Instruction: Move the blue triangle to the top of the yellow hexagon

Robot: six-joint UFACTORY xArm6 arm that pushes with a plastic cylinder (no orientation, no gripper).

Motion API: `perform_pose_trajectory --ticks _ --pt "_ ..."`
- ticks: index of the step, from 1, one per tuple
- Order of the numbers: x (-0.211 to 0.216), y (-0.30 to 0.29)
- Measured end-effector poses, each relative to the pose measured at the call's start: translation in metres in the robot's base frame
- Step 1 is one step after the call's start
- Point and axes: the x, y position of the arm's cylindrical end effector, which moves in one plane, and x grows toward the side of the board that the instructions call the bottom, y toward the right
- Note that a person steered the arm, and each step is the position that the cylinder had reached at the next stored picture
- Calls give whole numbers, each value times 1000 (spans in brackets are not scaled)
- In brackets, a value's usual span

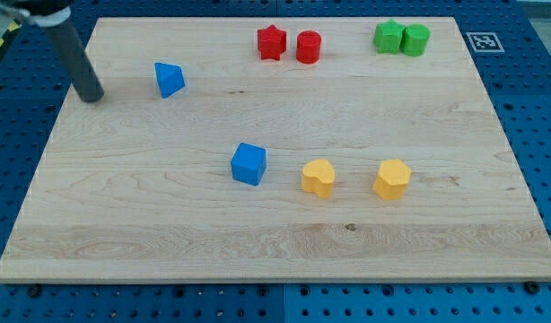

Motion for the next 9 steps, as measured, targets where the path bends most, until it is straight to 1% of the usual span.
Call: perform_pose_trajectory --ticks 1,2,3,5,7,9 --pt "-4 27" --pt "-19 69" --pt "-21 102" --pt "-15 137" --pt "23 177" --pt "21 234"
